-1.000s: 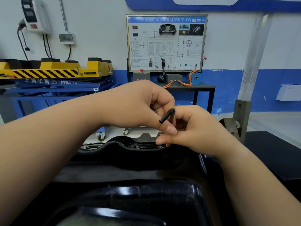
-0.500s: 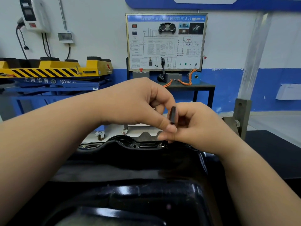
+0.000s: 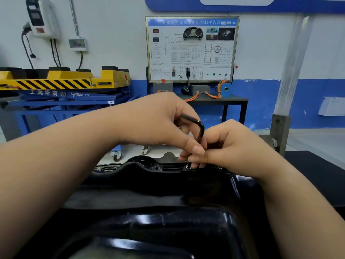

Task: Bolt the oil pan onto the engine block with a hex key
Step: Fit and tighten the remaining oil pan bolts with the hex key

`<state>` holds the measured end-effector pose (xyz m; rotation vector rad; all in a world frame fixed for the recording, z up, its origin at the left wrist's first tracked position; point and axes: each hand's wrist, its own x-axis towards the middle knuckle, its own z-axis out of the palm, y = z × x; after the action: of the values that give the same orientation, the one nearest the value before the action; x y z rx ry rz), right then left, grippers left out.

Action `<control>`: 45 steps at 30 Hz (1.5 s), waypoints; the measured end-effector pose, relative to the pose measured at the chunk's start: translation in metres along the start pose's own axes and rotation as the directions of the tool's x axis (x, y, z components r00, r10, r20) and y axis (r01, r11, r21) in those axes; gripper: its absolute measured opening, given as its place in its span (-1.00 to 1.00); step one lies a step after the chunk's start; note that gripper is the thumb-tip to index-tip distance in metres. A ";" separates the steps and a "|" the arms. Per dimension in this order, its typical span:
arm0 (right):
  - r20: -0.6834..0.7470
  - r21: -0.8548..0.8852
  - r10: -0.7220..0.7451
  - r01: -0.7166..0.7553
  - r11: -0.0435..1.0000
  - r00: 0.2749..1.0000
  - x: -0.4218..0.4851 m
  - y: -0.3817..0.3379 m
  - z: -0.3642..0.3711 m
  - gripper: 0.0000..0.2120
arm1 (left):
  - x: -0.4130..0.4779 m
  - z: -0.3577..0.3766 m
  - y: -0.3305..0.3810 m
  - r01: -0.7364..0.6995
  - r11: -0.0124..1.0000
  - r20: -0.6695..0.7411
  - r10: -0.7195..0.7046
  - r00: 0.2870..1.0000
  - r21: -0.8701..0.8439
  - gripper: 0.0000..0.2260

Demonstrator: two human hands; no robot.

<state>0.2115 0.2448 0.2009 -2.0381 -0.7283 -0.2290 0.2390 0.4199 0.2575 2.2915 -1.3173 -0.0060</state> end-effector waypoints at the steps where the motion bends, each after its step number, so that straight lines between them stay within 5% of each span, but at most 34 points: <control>1: -0.029 -0.035 -0.006 0.005 0.999 1.000 0.001 0.001 0.000 -0.95 | 0.000 0.000 0.000 0.006 1.000 0.002 -0.006 1.000 -0.014 -0.78; 9: -0.095 -0.071 -0.067 0.060 0.996 0.993 0.005 0.001 0.010 -0.74 | 0.001 0.001 -0.001 0.004 0.998 -0.005 -0.004 1.000 -0.055 -0.73; 18: 0.084 0.089 0.006 -0.014 0.996 0.996 -0.001 -0.001 -0.002 -0.86 | 0.000 0.000 -0.002 -0.029 0.999 0.008 0.030 1.000 -0.020 -0.73; 22: 0.018 0.061 -0.023 0.021 0.998 1.000 0.000 -0.003 -0.002 -0.87 | 0.002 0.000 -0.007 -0.018 0.997 0.021 0.019 1.000 -0.070 -0.93; 30: -0.118 -0.038 -0.073 0.069 0.997 0.990 0.005 -0.001 0.010 -0.78 | 0.001 0.001 -0.003 -0.036 0.997 0.008 0.037 0.999 -0.072 -0.78; 38: 0.018 0.078 -0.057 0.055 0.995 0.998 0.002 -0.002 0.003 -0.87 | 0.000 0.002 -0.003 -0.031 0.993 0.015 0.033 0.999 -0.117 -0.74; 42: 0.067 0.119 -0.053 0.045 0.992 0.996 -0.002 -0.005 -0.002 -0.75 | 0.001 0.002 -0.005 -0.013 0.990 0.027 0.017 0.999 -0.139 -0.81; 45: -0.013 0.085 -0.054 0.055 0.995 0.998 -0.001 -0.004 -0.003 -0.94 | 0.002 0.003 -0.006 -0.023 0.986 0.026 0.027 0.999 -0.163 -0.83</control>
<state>0.2083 0.2437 0.2047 -1.9363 -0.7754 -0.2359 0.2443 0.4192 0.2530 2.1446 -1.3096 -0.1330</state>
